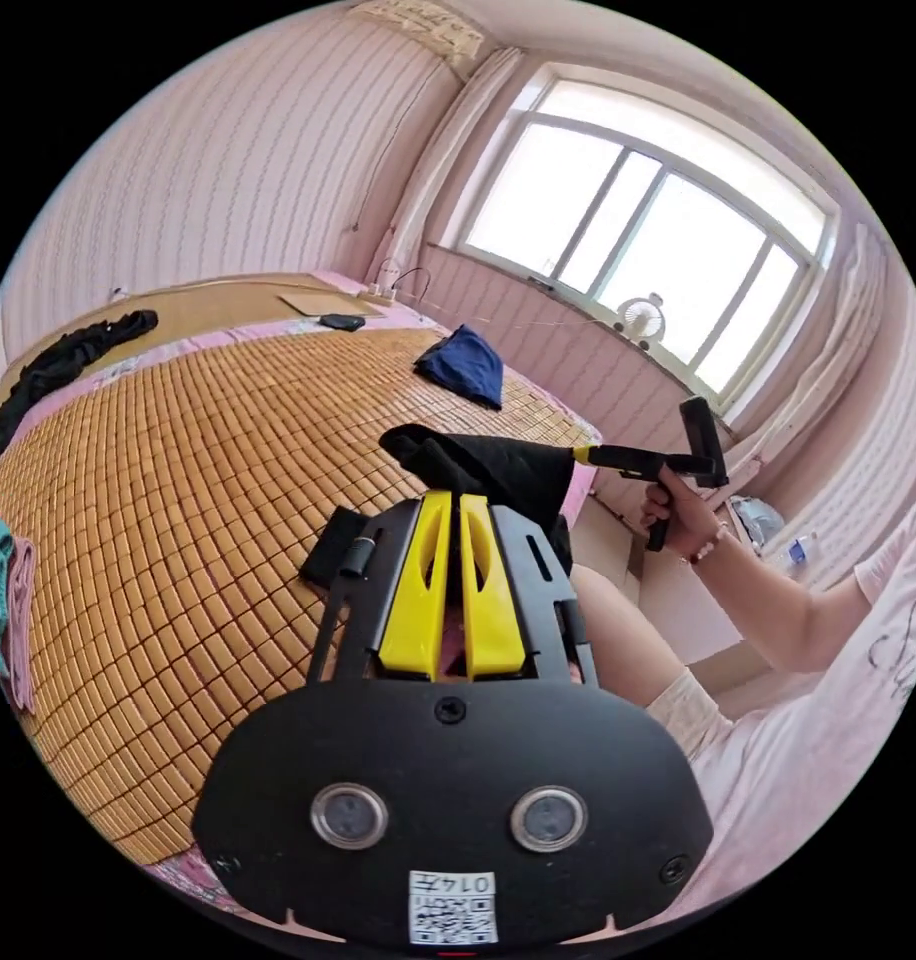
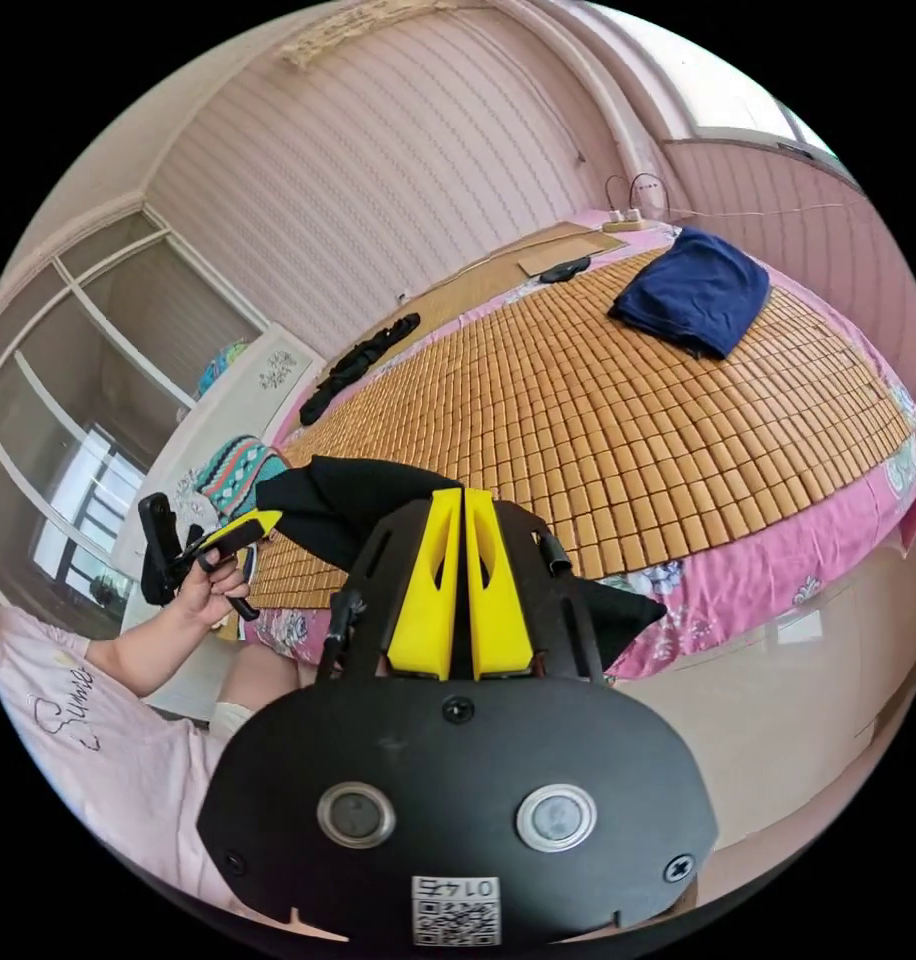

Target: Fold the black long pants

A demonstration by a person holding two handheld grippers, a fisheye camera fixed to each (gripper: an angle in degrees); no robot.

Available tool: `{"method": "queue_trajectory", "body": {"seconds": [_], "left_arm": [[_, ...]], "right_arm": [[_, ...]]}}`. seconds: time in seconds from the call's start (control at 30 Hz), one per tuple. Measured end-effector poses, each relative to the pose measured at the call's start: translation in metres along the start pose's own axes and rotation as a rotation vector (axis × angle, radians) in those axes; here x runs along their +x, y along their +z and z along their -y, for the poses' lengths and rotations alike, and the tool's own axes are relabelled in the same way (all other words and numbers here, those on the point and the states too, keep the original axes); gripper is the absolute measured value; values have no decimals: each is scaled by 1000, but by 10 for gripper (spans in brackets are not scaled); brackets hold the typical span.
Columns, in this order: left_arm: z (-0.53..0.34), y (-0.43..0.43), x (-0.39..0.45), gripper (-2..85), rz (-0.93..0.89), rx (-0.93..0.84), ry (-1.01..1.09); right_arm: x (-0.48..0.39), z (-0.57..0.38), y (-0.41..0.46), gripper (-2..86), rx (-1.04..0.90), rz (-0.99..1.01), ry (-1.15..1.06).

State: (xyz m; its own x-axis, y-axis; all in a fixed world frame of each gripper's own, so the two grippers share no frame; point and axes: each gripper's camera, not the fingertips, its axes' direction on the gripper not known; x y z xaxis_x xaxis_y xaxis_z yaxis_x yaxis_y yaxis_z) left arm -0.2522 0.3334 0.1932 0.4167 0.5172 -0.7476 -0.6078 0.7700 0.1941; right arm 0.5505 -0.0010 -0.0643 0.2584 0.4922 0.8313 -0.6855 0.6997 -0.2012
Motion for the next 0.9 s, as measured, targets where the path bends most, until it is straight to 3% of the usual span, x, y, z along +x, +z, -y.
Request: {"method": "queue_trajectory", "body": {"seconds": [0.13,0.2,0.27,0.4,0.5,0.63,0.73,0.8,0.9], "left_arm": [[55,-40,82,-10,-132,169,201],[94,-99,139,-10,-129,421,327],[113,-155,169,-10,-122,616,382],[108,-269,196,-10,-29,891,422],[64,-310,186,-10,47,898,364],[-30,-311,154,-10,187,736,177],[-123,-283,118,-10,356,476,-82],[-198,-262,98,-10,315,323,-273],[-253,-243,101,-10,316,180,-372]], "right_arm": [[-35,86,-141,-1,265,-87,-106],[-90,144,-221,-2,433,-110,-218],[-210,221,-311,-2,551,-192,-431],[-393,272,-359,-1,666,-191,-728],[-487,276,-304,-1,656,-162,-850],[-525,243,-115,-2,307,-100,-952],[-486,179,45,-2,-37,-57,-933],[-446,125,124,-3,-196,-9,-886],[-371,30,210,-3,-406,-25,-759]]}}
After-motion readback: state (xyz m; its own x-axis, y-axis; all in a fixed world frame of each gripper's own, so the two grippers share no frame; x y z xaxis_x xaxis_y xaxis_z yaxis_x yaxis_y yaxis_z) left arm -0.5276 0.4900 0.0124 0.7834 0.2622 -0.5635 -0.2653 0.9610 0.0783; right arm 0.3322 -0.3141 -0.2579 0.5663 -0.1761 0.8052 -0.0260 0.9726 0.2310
